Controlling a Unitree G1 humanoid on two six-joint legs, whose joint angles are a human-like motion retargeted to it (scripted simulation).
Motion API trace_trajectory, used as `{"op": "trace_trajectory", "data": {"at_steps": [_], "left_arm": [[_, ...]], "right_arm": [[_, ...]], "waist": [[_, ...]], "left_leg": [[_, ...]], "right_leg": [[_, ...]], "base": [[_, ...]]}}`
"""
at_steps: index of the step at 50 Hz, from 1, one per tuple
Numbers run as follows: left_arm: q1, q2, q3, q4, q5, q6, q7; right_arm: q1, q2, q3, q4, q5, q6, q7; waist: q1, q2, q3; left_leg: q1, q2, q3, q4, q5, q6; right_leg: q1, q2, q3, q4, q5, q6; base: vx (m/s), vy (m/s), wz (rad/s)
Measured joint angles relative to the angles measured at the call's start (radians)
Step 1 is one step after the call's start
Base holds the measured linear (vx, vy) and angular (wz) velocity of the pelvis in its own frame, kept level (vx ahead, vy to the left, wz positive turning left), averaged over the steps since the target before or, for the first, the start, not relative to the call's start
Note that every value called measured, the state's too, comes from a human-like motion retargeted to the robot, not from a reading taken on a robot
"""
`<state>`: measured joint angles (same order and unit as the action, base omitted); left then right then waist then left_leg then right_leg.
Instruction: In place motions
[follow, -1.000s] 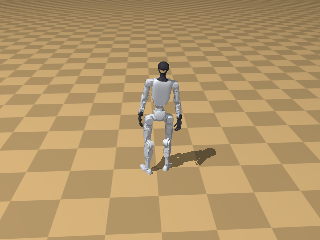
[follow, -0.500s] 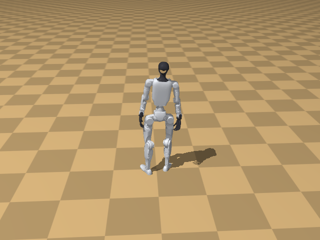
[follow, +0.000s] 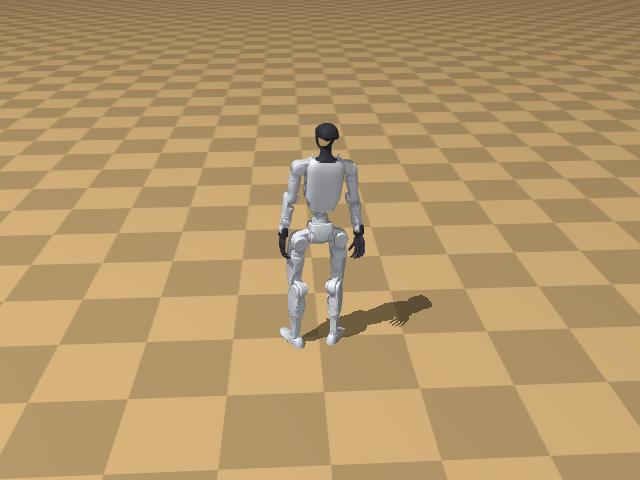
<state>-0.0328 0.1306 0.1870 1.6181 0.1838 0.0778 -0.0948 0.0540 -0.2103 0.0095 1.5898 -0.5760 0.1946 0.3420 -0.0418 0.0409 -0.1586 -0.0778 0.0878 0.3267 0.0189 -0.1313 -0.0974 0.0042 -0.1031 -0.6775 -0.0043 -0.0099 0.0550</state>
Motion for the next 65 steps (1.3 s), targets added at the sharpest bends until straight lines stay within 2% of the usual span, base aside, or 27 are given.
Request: {"op": "trace_trajectory", "data": {"at_steps": [11,19,25,33,38,47,51,58,65], "left_arm": [[-0.027,0.003,0.000,-0.002,-0.006,0.003,-0.002],[-0.043,0.008,-0.008,0.007,-0.019,0.005,0.048],[-0.086,0.007,0.002,0.038,-0.024,0.015,0.074],[-0.168,0.000,-0.052,0.082,-0.003,0.027,0.082],[-0.162,-0.006,-0.060,0.082,-0.008,0.038,0.080],[-0.131,0.001,-0.067,0.082,-0.001,0.053,0.073],[-0.125,0.011,-0.071,0.082,-0.010,0.047,0.073],[-0.080,0.037,-0.061,0.082,-0.030,0.031,0.066],[-0.020,0.059,-0.030,0.082,-0.021,0.018,0.047]], "right_arm": [[0.041,-0.017,-0.023,-0.002,-0.002,0.000,-0.003],[0.070,-0.014,-0.029,-0.002,-0.037,0.005,-0.002],[0.087,-0.013,-0.023,-0.002,-0.032,-0.004,-0.011],[0.089,0.006,-0.050,0.005,-0.043,0.013,-0.026],[0.080,0.020,-0.043,-0.023,-0.085,0.005,-0.026],[0.053,0.042,0.001,-0.062,-0.124,-0.026,0.001],[0.050,0.044,0.011,-0.060,-0.139,-0.027,0.007],[0.018,0.029,0.025,-0.060,-0.132,-0.016,0.023],[-0.025,0.008,0.029,-0.140,-0.084,-0.036,0.055]], "waist": [[0.083,-0.025,0.008],[0.160,-0.048,0.011],[0.298,-0.045,0.043],[0.518,-0.058,0.113],[0.570,-0.057,0.138],[0.528,-0.052,0.136],[0.487,-0.059,0.130],[0.341,-0.065,0.114],[0.167,-0.034,0.114]], "left_leg": [[-0.114,-0.067,-0.164,0.032,0.071,-0.014],[-0.176,-0.132,-0.280,0.028,0.154,-0.071],[-0.192,-0.150,-0.320,0.019,0.196,-0.125],[-0.199,-0.199,-0.379,0.009,0.235,-0.158],[-0.190,-0.228,-0.392,0.002,0.246,-0.164],[-0.187,-0.201,-0.394,0.004,0.234,-0.163],[-0.177,-0.180,-0.373,0.009,0.207,-0.136],[-0.140,-0.131,-0.292,0.023,0.137,-0.065],[-0.065,-0.053,-0.146,0.019,0.068,-0.012]], "right_leg": [[0.087,-0.037,-0.186,-0.003,-0.059,0.044],[0.170,-0.042,-0.358,0.008,-0.101,0.087],[0.209,-0.034,-0.431,0.046,-0.126,0.102],[0.255,-0.017,-0.543,0.062,-0.144,0.123],[0.281,-0.017,-0.579,0.071,-0.148,0.135],[0.269,-0.002,-0.554,0.075,-0.157,0.126],[0.246,-0.005,-0.506,0.065,-0.153,0.113],[0.184,-0.022,-0.358,0.046,-0.125,0.074],[0.100,-0.030,-0.167,0.044,-0.071,0.030]], "base": [[-0.14,0.24,1.14],[-0.20,0.15,1.58],[-0.30,0.11,1.10],[-0.34,-0.01,1.07],[-0.11,0.02,0.69],[0.00,-0.03,-0.09],[0.16,-0.05,-0.77],[0.30,-0.08,-1.43],[0.36,-0.18,-2.06]]}}
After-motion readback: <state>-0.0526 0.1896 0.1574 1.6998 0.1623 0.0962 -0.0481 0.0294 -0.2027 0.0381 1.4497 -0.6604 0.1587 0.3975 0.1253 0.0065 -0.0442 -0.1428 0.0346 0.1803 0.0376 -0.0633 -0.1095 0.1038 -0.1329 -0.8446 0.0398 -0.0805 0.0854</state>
